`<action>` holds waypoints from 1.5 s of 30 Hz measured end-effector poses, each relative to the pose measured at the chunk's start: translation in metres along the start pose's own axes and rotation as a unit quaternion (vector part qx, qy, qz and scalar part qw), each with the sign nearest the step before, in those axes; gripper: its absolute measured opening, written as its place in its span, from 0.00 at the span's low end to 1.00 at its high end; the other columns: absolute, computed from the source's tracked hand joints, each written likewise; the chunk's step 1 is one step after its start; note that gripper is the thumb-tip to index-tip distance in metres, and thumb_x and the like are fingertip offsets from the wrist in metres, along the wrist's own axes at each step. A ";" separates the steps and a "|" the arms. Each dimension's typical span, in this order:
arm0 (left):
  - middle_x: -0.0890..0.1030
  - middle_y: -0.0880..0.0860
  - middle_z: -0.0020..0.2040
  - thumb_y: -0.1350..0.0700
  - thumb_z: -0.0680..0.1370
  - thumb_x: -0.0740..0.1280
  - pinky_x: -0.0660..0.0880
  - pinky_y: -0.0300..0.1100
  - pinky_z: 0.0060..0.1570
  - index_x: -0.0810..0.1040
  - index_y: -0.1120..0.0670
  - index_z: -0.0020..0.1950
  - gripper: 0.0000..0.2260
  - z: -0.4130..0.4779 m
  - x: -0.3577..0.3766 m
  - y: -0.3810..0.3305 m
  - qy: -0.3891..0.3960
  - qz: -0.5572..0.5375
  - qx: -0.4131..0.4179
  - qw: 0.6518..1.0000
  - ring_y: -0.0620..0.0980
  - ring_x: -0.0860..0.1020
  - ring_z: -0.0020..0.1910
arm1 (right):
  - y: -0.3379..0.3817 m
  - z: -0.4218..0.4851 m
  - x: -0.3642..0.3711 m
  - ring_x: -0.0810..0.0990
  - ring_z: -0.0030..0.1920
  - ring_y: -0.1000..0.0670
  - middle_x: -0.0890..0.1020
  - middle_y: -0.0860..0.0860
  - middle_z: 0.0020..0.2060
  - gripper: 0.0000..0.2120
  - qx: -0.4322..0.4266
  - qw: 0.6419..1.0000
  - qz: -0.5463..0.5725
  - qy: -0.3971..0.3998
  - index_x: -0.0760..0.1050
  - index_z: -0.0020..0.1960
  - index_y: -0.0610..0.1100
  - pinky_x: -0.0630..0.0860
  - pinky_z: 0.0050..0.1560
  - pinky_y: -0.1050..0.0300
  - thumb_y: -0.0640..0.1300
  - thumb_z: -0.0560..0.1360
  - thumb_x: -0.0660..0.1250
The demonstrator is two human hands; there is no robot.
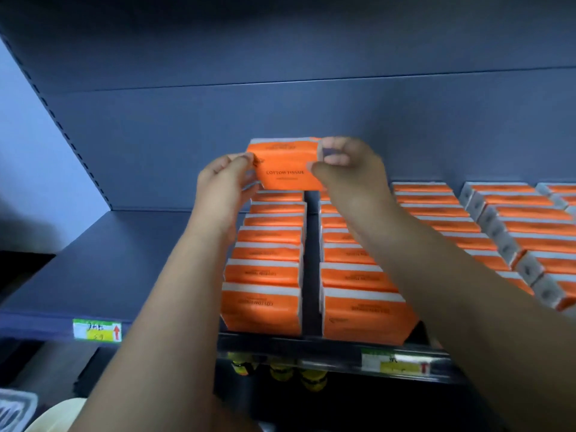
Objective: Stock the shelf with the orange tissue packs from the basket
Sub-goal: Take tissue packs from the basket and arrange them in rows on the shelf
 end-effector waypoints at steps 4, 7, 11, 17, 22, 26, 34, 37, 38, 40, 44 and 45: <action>0.86 0.44 0.52 0.50 0.83 0.66 0.77 0.42 0.60 0.84 0.47 0.53 0.07 0.031 -0.006 0.007 -0.033 -0.012 -0.013 0.999 0.45 0.83 0.59 | -0.001 0.027 0.024 0.80 0.45 0.52 0.84 0.49 0.56 0.17 0.035 0.997 -0.041 0.062 0.78 0.67 0.50 0.76 0.37 0.61 0.41 0.79 0.64; 0.86 0.44 0.56 0.48 0.83 0.65 0.77 0.43 0.58 0.82 0.48 0.63 0.12 0.048 -0.004 0.013 -0.019 -0.029 -0.033 0.999 0.44 0.83 0.59 | -0.007 0.040 0.032 0.74 0.37 0.50 0.83 0.37 0.53 0.14 0.046 0.993 -0.069 0.080 0.78 0.59 0.38 0.70 0.37 0.55 0.37 0.76 0.61; 0.87 0.40 0.42 0.48 0.85 0.62 0.78 0.36 0.41 0.81 0.50 0.53 0.10 0.059 0.009 0.023 0.005 -0.021 -0.059 0.998 0.37 0.84 0.42 | -0.019 0.051 0.033 0.72 0.32 0.54 0.80 0.48 0.35 0.13 0.106 0.991 -0.050 0.064 0.83 0.56 0.44 0.70 0.37 0.59 0.37 0.75 0.63; 0.82 0.50 0.47 0.44 0.82 0.66 0.78 0.54 0.62 0.79 0.48 0.44 0.11 0.067 0.012 0.034 -0.004 0.070 -0.064 0.995 0.51 0.83 0.50 | -0.031 0.060 0.036 0.69 0.39 0.49 0.72 0.47 0.38 0.13 0.144 0.983 -0.069 0.085 0.78 0.55 0.33 0.69 0.37 0.47 0.38 0.74 0.64; 0.81 0.45 0.49 0.48 0.84 0.65 0.78 0.48 0.60 0.79 0.48 0.55 0.06 0.066 0.005 0.032 0.009 0.121 -0.081 0.989 0.43 0.79 0.48 | -0.035 0.058 0.047 0.85 0.49 0.37 0.83 0.34 0.55 0.23 0.117 0.983 -0.066 0.123 0.76 0.64 0.35 0.82 0.54 0.43 0.44 0.71 0.67; 0.77 0.37 0.51 0.45 0.85 0.63 0.73 0.39 0.49 0.74 0.44 0.67 0.12 0.058 0.010 0.031 0.026 0.149 -0.094 0.984 0.34 0.74 0.45 | -0.036 0.056 0.050 0.83 0.58 0.38 0.83 0.38 0.60 0.26 0.115 0.981 -0.079 0.131 0.75 0.72 0.43 0.79 0.63 0.39 0.44 0.74 0.68; 0.76 0.40 0.58 0.44 0.86 0.60 0.66 0.33 0.50 0.66 0.48 0.79 0.22 0.057 0.013 0.027 -0.024 0.196 -0.079 0.977 0.41 0.77 0.53 | -0.018 0.034 0.039 0.74 0.69 0.35 0.74 0.36 0.70 0.25 0.104 0.976 -0.146 0.122 0.67 0.73 0.32 0.72 0.69 0.35 0.41 0.79 0.66; 0.68 0.50 0.79 0.42 0.85 0.61 0.63 0.41 0.62 0.60 0.50 0.83 0.29 0.053 0.006 0.019 -0.062 0.238 -0.057 0.968 0.52 0.70 0.75 | -0.010 0.018 0.036 0.76 0.65 0.36 0.77 0.36 0.66 0.21 0.067 0.973 -0.181 0.130 0.71 0.70 0.32 0.74 0.63 0.40 0.42 0.81 0.64; 0.68 0.50 0.79 0.41 0.84 0.61 0.64 0.42 0.63 0.61 0.50 0.83 0.29 0.051 0.004 0.016 -0.067 0.259 -0.042 0.963 0.52 0.69 0.76 | -0.007 0.013 0.036 0.78 0.62 0.36 0.80 0.37 0.62 0.19 0.044 0.971 -0.192 0.135 0.74 0.68 0.34 0.75 0.60 0.42 0.43 0.81 0.63; 0.70 0.51 0.78 0.39 0.83 0.60 0.66 0.46 0.68 0.63 0.50 0.81 0.29 0.043 0.002 0.013 -0.070 0.311 -0.003 0.948 0.54 0.68 0.77 | -0.002 0.003 0.037 0.80 0.59 0.40 0.82 0.41 0.59 0.16 -0.003 0.965 -0.221 0.145 0.76 0.65 0.37 0.76 0.57 0.49 0.47 0.83 0.63; 0.71 0.56 0.76 0.40 0.83 0.60 0.63 0.56 0.73 0.67 0.54 0.78 0.28 0.003 -0.007 0.012 -0.088 0.471 0.090 0.873 0.60 0.62 0.78 | 0.007 -0.019 0.035 0.74 0.66 0.46 0.76 0.47 0.67 0.20 -0.082 0.949 -0.271 0.137 0.72 0.70 0.43 0.69 0.60 0.54 0.54 0.84 0.61; 0.71 0.56 0.77 0.40 0.83 0.60 0.63 0.57 0.74 0.67 0.55 0.78 0.28 -0.010 -0.011 0.013 -0.089 0.505 0.103 0.852 0.61 0.60 0.78 | 0.008 -0.025 0.034 0.74 0.66 0.46 0.76 0.47 0.67 0.20 -0.102 0.947 -0.272 0.136 0.71 0.70 0.43 0.69 0.61 0.52 0.54 0.84 0.60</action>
Point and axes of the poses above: each hand's wrist, its own z-axis towards the middle knuckle, its own x-axis out of the palm, y = z × x, the point moved 3 cm from there along z, towards the middle knuckle
